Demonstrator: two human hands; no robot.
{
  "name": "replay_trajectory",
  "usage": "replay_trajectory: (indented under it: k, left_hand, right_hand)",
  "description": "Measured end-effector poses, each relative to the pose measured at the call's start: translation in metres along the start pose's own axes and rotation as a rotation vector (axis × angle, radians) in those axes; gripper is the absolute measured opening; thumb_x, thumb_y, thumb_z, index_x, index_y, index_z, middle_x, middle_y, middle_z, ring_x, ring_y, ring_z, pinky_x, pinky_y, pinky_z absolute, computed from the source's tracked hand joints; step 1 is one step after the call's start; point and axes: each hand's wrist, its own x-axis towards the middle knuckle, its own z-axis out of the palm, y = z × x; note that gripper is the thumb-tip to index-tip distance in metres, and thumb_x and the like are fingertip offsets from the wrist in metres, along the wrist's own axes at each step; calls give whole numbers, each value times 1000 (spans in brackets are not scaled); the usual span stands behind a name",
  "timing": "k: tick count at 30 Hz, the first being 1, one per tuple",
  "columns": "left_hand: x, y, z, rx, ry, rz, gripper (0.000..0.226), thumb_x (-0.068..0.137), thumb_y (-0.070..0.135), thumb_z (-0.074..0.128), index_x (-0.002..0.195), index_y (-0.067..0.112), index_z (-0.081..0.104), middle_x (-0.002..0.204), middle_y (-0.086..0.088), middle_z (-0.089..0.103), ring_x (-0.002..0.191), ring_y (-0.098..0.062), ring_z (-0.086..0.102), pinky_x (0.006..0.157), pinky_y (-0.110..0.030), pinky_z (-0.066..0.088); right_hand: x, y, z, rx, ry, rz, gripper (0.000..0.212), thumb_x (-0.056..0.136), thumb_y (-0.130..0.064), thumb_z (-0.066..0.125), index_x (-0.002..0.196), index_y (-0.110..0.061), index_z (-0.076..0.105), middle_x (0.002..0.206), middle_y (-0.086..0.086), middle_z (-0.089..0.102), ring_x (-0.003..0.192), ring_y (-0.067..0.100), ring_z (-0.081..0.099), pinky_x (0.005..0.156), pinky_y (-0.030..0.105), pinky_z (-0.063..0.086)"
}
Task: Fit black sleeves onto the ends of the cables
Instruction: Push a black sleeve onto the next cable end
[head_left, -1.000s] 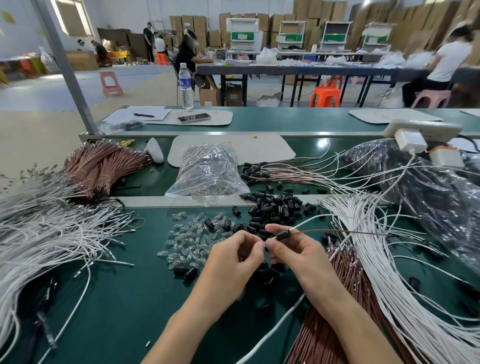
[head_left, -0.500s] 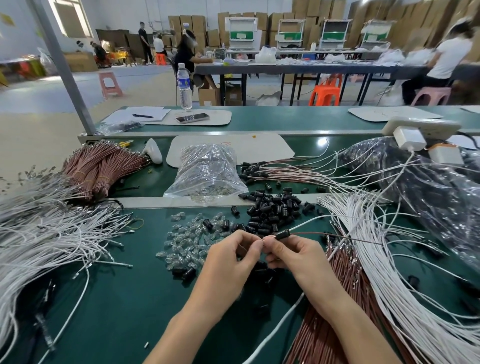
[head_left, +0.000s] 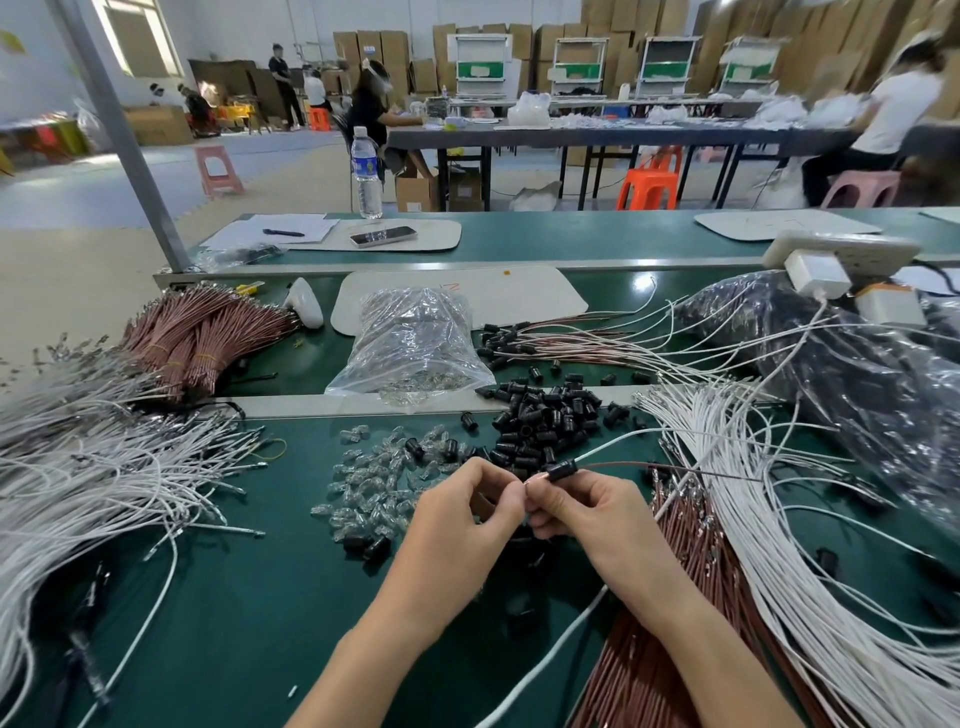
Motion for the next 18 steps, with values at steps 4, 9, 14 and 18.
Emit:
replay_trajectory:
  k: [4,9,14,18]
  left_hand:
    - [2,1,-3,4,-26,-23,11,98,30,64,87,31,66,75,18,69,66,-1,61,60,-10,44]
    - [2,2,-4,-10,-34,-29,9,99,28,63,91,29,67,80,16,71,69,0,63,64,-11,46]
    - [1,3,-4,3,-38,-25,9,99,29,63,92,30,68,78,20,71,69,1,63,64,-12,47]
    - [2,1,-13,134,21,7,15,100,43,55,101,34,67,85,16,71,80,-3,66,72,-25,53]
  right_hand:
    - [0,-1,0,-3,1,1,20,80,-32,75,81,-13,81,81,10,78,71,15,73,66,21,58]
    - [-2,-3,2,15,-6,6,18,78,-36,76,82,-20,83,81,8,78,70,14,73,66,19,57]
    - [-2,-2,1,23,0,4,19,76,-36,78,88,-22,83,83,9,78,71,14,72,66,20,57]
    - [-1,-1,1,68,64,8,17,79,-33,76,86,-18,82,83,9,78,71,13,71,66,19,57]
